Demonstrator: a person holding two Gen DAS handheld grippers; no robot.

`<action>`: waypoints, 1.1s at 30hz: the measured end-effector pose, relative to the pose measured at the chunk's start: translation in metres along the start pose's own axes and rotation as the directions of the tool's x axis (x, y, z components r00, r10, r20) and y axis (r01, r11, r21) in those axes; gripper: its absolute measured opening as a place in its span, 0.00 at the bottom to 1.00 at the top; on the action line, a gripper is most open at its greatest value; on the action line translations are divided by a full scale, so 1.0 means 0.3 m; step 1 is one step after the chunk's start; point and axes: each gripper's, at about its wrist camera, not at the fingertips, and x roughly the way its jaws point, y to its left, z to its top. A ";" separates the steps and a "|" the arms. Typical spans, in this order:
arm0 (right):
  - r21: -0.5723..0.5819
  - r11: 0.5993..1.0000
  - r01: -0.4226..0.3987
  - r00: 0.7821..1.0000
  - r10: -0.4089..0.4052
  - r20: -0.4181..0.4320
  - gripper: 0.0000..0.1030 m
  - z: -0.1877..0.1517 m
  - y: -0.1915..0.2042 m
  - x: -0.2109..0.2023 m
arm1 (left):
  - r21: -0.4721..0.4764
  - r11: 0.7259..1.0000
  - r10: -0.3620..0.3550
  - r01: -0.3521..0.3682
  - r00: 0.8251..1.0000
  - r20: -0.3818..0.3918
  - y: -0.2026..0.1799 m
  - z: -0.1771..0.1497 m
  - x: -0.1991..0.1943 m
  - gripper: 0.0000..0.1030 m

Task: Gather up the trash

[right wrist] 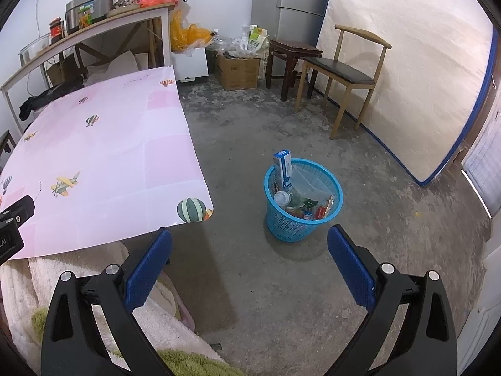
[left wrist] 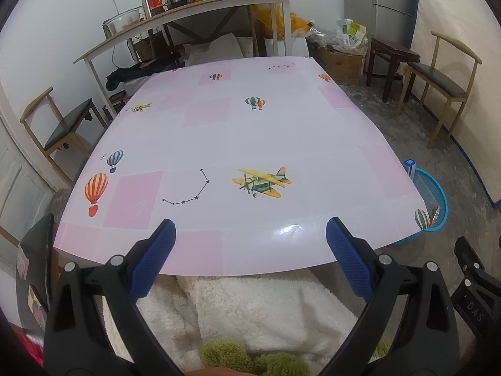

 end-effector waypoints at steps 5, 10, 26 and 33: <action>0.000 1.000 0.001 1.000 -0.001 0.000 0.94 0.000 -0.002 -0.001 | 0.002 1.000 -0.001 0.001 1.000 -0.002 0.000 -0.001 0.003 0.90; 0.000 1.000 0.001 1.000 -0.001 0.001 0.94 0.000 -0.001 -0.001 | -0.001 1.000 -0.006 0.006 1.000 -0.013 0.004 -0.007 0.009 0.90; 0.001 1.000 0.003 1.000 -0.003 0.004 0.94 0.006 -0.005 -0.004 | -0.003 1.000 -0.006 0.006 1.000 -0.014 0.004 -0.007 0.008 0.90; -0.001 1.000 0.004 1.000 -0.004 0.004 0.94 0.005 -0.005 -0.005 | -0.002 1.000 -0.007 0.007 1.000 -0.014 0.006 -0.007 0.009 0.90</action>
